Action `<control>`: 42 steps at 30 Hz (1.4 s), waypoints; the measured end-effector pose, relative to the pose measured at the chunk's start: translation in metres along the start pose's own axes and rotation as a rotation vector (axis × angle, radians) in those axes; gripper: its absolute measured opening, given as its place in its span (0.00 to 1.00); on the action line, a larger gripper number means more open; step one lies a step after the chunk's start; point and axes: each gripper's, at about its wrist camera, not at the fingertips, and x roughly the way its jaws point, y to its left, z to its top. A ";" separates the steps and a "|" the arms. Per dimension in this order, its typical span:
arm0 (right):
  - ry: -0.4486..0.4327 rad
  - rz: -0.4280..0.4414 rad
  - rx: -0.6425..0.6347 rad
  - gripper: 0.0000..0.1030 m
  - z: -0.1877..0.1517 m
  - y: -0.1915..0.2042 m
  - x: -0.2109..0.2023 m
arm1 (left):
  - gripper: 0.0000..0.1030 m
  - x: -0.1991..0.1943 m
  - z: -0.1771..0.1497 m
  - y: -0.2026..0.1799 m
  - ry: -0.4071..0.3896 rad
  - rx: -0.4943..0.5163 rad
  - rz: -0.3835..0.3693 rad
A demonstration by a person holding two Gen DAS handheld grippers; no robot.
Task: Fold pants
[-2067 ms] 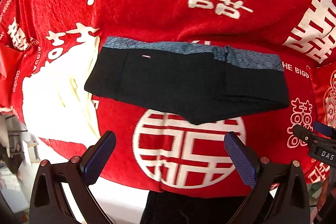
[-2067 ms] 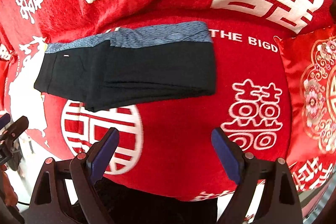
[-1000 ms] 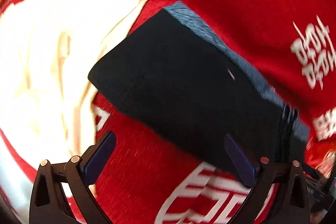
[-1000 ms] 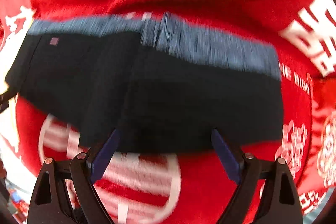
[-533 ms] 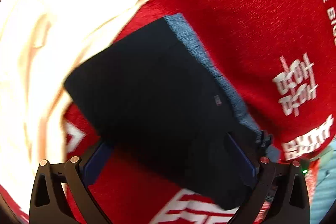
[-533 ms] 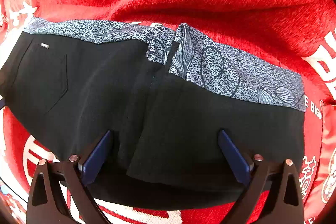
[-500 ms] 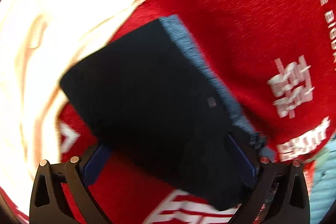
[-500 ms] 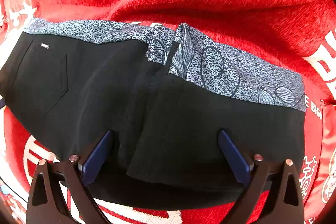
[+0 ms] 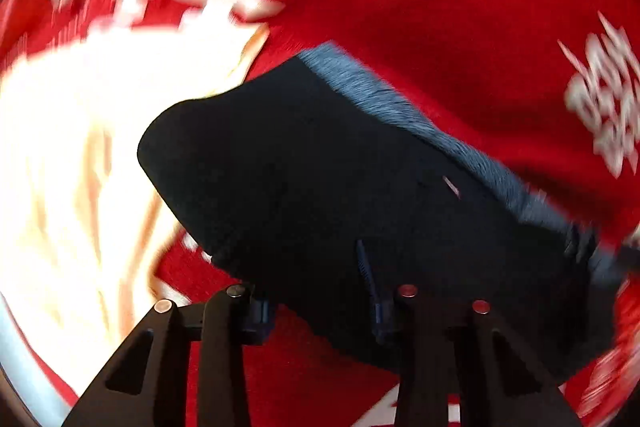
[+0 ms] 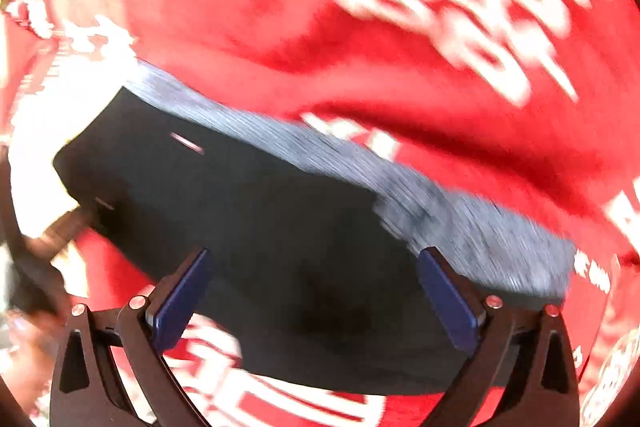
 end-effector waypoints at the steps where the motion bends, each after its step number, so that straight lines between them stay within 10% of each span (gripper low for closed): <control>1: 0.025 0.038 -0.008 0.99 0.013 0.008 -0.002 | 0.35 -0.003 0.000 -0.013 -0.022 0.066 0.041; 8: 0.235 0.199 -0.141 0.99 0.105 0.118 0.019 | 0.35 -0.011 -0.014 -0.040 -0.080 0.248 0.128; 18: 0.548 0.069 -0.462 0.98 0.092 0.244 0.098 | 0.35 -0.025 -0.024 -0.038 -0.117 0.288 0.144; 19: 0.576 0.053 -0.464 0.93 0.090 0.244 0.104 | 0.35 -0.027 -0.026 -0.041 -0.121 0.295 0.145; 21: 0.594 0.069 -0.405 0.26 0.092 0.231 0.106 | 0.35 -0.029 -0.028 -0.045 -0.104 0.310 0.141; 31: 0.262 0.349 -0.288 0.17 0.072 0.137 -0.011 | 0.35 -0.109 -0.031 -0.106 -0.260 0.455 0.077; 42: -0.136 0.626 0.014 0.17 -0.026 -0.075 -0.122 | 0.35 -0.186 -0.064 -0.257 -0.363 0.745 -0.072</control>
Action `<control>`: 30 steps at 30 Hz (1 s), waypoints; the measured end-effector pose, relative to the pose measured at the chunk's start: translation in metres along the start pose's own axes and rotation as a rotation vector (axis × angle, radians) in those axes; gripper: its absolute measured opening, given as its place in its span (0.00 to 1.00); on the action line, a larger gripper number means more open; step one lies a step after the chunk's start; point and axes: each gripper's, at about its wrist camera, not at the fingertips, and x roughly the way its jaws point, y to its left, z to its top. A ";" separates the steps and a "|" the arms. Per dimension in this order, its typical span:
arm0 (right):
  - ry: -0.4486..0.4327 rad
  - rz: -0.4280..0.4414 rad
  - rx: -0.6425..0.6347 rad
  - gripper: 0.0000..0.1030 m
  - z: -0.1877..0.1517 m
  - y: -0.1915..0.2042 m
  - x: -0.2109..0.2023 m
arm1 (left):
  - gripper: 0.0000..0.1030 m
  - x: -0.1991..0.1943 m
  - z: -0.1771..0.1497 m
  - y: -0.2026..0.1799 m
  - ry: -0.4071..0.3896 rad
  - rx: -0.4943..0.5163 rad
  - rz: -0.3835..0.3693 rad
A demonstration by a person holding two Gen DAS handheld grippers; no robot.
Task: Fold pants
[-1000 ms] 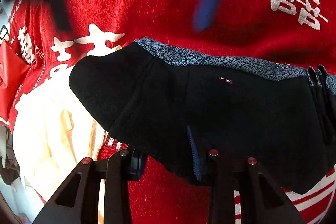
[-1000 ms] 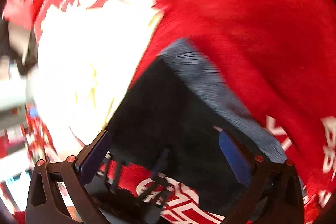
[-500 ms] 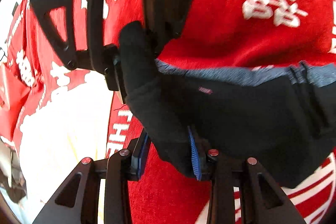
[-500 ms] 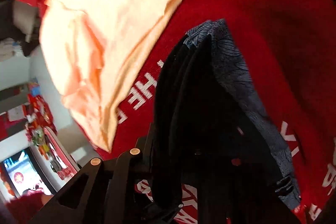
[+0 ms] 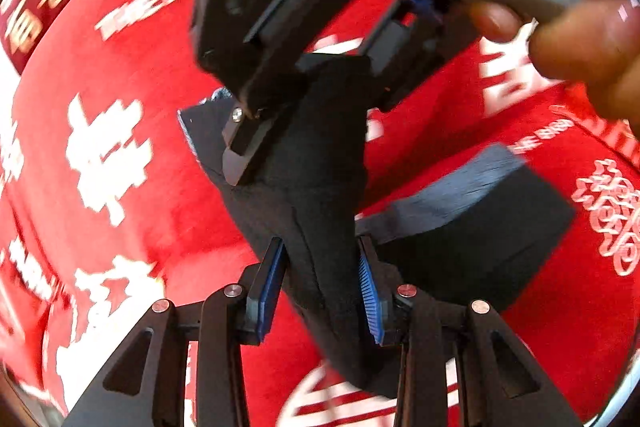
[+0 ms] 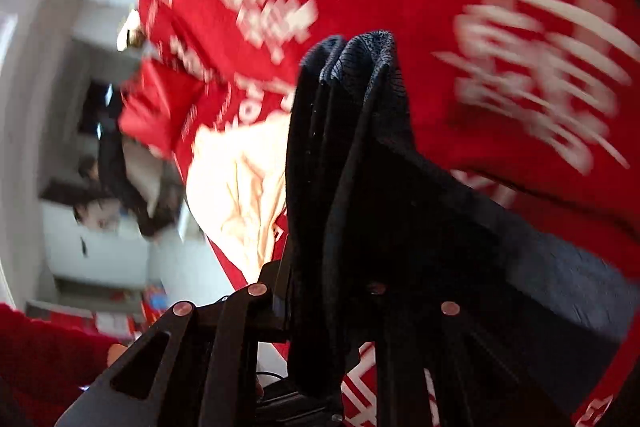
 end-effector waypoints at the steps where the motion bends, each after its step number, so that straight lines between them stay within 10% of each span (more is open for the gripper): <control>1: -0.030 0.007 0.024 0.17 -0.008 -0.014 -0.019 | 0.35 0.000 0.008 -0.020 -0.006 0.033 -0.020; 7: -0.127 -0.009 0.190 0.17 -0.074 -0.124 -0.094 | 0.35 0.029 0.031 -0.116 0.044 0.166 -0.135; 17: -0.136 -0.007 0.450 0.20 -0.156 -0.251 -0.066 | 0.36 0.082 0.005 -0.194 0.211 0.308 -0.187; 20: -0.126 -0.041 0.465 0.24 -0.163 -0.254 -0.070 | 0.61 0.066 0.004 -0.175 0.249 0.267 -0.206; 26: -0.096 -0.276 0.426 0.30 -0.154 -0.227 -0.087 | 0.64 0.061 0.009 -0.095 0.349 0.044 -0.136; 30: -0.175 -0.515 0.286 0.30 -0.141 -0.191 -0.107 | 0.83 0.099 0.003 -0.037 0.438 -0.169 -0.014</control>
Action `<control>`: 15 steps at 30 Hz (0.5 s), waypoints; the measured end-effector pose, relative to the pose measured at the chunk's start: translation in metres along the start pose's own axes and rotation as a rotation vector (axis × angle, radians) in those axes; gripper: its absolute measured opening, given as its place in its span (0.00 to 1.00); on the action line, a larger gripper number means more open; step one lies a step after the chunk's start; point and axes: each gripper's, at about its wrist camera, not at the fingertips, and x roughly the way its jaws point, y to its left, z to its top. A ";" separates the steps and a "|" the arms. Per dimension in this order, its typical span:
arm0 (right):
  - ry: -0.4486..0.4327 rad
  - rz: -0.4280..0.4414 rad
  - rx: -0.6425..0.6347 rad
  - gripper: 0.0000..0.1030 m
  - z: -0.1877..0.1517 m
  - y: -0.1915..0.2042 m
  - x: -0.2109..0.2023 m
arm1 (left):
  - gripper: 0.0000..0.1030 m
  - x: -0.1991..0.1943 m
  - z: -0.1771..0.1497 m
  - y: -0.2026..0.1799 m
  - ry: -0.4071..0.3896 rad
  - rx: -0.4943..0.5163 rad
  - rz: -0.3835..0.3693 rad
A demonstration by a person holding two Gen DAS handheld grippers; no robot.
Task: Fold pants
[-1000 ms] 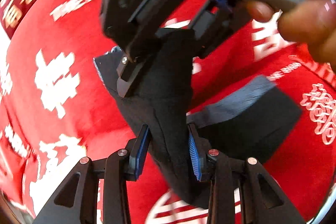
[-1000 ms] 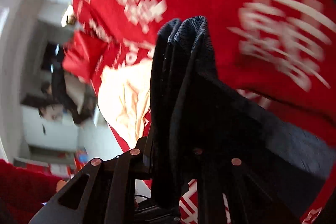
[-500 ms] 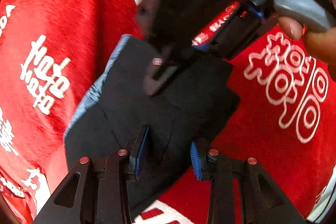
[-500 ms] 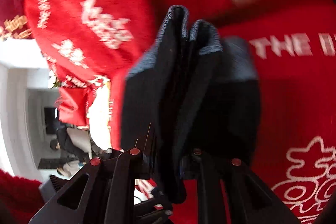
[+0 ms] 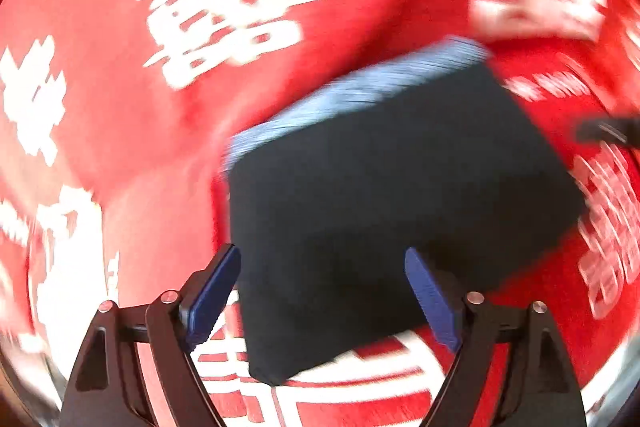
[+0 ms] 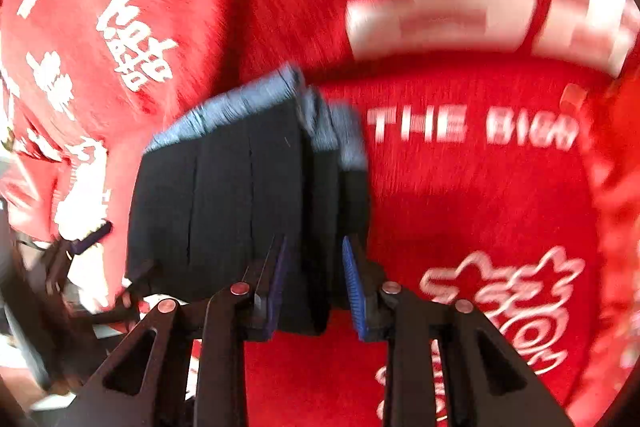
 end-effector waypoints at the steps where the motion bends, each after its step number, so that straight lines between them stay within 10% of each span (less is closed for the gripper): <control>1: -0.019 -0.008 -0.019 0.33 0.002 0.007 -0.004 | 0.83 0.009 0.003 0.007 0.024 -0.029 0.008; 4: -0.012 -0.038 -0.103 0.71 -0.003 0.040 0.014 | 0.83 0.035 0.005 0.015 0.098 -0.076 0.016; 7: 0.108 -0.115 -0.133 0.71 -0.023 0.039 0.063 | 1.00 0.049 0.003 0.013 0.135 -0.096 0.032; 15: 0.068 -0.088 0.038 0.81 -0.048 0.019 0.049 | 1.00 0.048 0.003 0.011 0.121 -0.052 0.024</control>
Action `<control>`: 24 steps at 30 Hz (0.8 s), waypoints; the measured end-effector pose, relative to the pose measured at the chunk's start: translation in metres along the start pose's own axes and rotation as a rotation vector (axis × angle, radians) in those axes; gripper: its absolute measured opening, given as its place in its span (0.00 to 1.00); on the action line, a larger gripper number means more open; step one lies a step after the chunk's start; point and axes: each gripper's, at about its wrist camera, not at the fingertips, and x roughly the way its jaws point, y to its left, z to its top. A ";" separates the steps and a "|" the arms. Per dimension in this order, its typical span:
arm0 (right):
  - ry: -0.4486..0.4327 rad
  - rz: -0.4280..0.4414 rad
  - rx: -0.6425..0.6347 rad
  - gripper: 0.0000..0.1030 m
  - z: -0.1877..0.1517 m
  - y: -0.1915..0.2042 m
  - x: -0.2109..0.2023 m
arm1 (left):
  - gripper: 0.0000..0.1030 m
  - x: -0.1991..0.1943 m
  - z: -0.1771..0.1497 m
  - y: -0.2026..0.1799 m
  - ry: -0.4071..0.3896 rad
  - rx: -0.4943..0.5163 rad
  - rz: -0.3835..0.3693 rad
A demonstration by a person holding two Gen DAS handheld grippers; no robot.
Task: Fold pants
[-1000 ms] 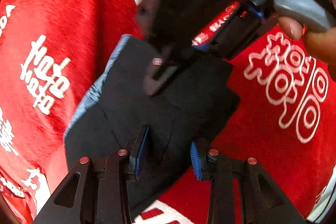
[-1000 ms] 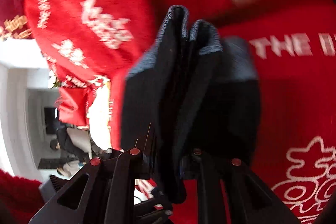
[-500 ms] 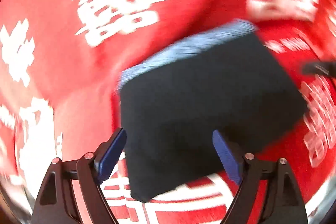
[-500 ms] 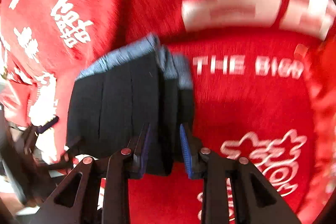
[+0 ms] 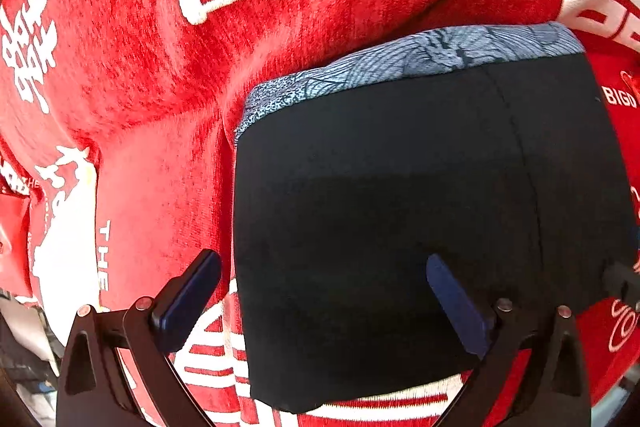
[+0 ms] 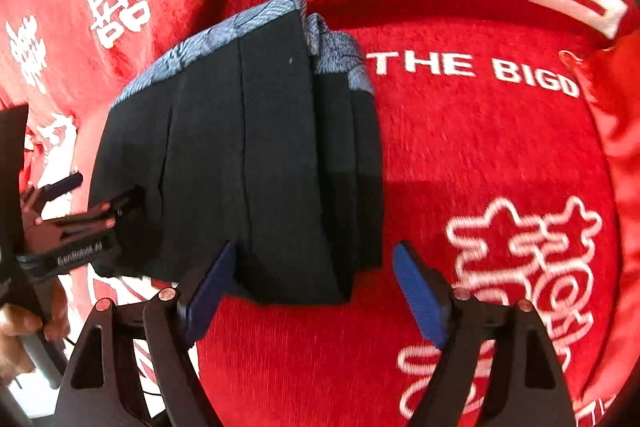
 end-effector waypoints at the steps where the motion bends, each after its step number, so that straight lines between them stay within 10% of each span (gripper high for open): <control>1: -0.008 -0.012 -0.003 0.81 -0.004 0.003 -0.004 | 1.00 -0.002 -0.001 0.000 -0.001 0.006 -0.015; 24: -0.066 -0.184 0.326 0.89 -0.115 0.038 -0.065 | 1.00 -0.052 -0.043 0.024 0.044 0.193 -0.126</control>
